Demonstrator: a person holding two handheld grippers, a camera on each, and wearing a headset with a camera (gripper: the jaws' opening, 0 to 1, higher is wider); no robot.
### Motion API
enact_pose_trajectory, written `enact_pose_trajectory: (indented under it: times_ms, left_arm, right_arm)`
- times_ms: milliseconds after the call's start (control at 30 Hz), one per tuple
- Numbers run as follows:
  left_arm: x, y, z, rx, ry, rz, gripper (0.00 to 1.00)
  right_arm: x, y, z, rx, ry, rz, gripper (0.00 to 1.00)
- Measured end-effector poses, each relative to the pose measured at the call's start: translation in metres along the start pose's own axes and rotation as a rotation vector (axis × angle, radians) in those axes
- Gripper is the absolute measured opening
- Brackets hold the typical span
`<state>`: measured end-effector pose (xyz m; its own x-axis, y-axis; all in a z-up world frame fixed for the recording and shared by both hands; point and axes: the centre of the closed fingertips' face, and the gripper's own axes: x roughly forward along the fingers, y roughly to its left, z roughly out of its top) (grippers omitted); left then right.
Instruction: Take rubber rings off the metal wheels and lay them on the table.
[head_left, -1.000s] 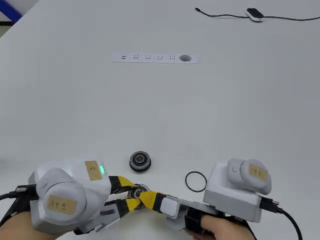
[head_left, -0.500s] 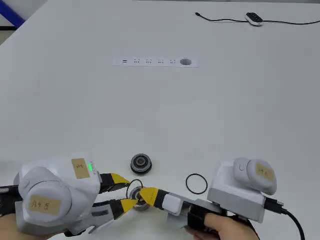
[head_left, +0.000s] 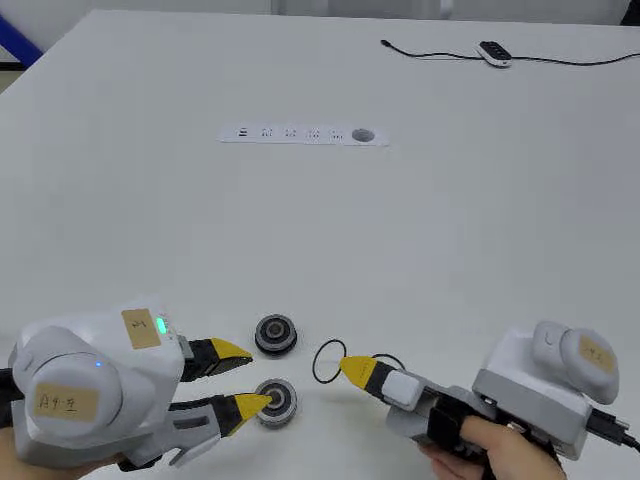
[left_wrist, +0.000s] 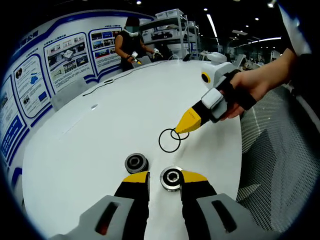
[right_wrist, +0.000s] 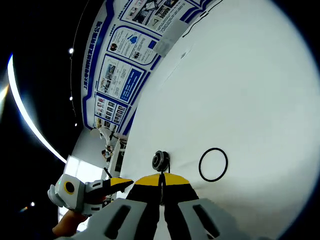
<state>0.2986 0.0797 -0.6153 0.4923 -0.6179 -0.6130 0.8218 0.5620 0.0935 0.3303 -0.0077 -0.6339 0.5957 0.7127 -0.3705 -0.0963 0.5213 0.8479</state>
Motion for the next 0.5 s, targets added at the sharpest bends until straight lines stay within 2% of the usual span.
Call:
enact_pose_trajectory:
  times_ms: [200, 500]
  left_arm:
    - [-0.003, 0.003, 0.0, -0.004, -0.006, 0.01, 0.26]
    - [-0.005, 0.004, 0.001, -0.012, -0.016, 0.016, 0.25]
  right_arm:
    - [-0.009, -0.021, 0.01, 0.018, -0.045, -0.074, 0.02]
    - [-0.017, -0.04, 0.013, 0.052, -0.071, -0.149, 0.02]
